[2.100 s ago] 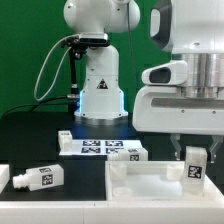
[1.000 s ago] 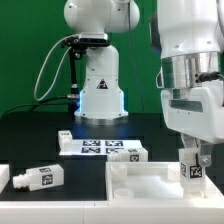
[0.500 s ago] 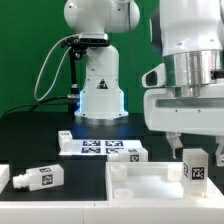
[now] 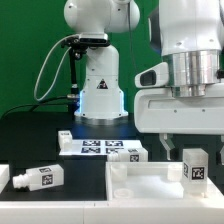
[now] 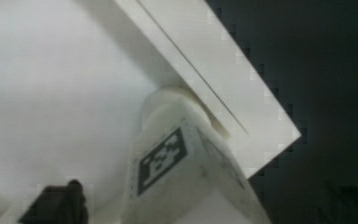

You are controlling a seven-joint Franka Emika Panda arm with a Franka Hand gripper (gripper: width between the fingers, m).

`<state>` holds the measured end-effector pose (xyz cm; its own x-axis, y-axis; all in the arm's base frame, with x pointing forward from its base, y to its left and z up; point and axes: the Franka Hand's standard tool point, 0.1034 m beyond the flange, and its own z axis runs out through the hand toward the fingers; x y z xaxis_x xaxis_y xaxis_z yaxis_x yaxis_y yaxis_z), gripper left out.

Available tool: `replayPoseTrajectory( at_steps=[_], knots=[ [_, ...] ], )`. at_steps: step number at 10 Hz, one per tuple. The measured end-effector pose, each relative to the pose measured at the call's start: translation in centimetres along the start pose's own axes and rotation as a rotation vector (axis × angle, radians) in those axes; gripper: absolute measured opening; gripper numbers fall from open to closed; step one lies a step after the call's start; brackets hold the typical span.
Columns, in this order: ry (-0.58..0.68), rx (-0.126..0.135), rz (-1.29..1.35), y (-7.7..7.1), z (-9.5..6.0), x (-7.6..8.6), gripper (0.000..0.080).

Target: Assemble one leg

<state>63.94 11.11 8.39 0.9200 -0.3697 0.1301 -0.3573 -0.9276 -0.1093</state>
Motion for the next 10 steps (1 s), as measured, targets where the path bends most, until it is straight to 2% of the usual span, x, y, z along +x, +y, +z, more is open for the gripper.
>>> replayPoseTrajectory(
  at_steps=[1, 2, 3, 4, 5, 6, 10],
  knots=[
    [-0.015, -0.009, -0.170, 0.10, -0.08, 0.47, 0.0648],
    [-0.017, -0.009, -0.212, 0.08, -0.03, 0.67, 0.0648],
    [-0.016, -0.010, -0.217, 0.13, 0.03, 0.63, 0.0525],
    [-0.016, -0.010, -0.195, 0.14, 0.05, 0.62, 0.0525],
    [-0.017, -0.010, -0.195, 0.17, 0.06, 0.63, 0.0387],
    [-0.017, -0.010, -0.185, 0.17, 0.07, 0.63, 0.0285],
    [-0.012, -0.023, 0.257, 0.55, 0.14, 0.65, 0.0285]
  ],
)
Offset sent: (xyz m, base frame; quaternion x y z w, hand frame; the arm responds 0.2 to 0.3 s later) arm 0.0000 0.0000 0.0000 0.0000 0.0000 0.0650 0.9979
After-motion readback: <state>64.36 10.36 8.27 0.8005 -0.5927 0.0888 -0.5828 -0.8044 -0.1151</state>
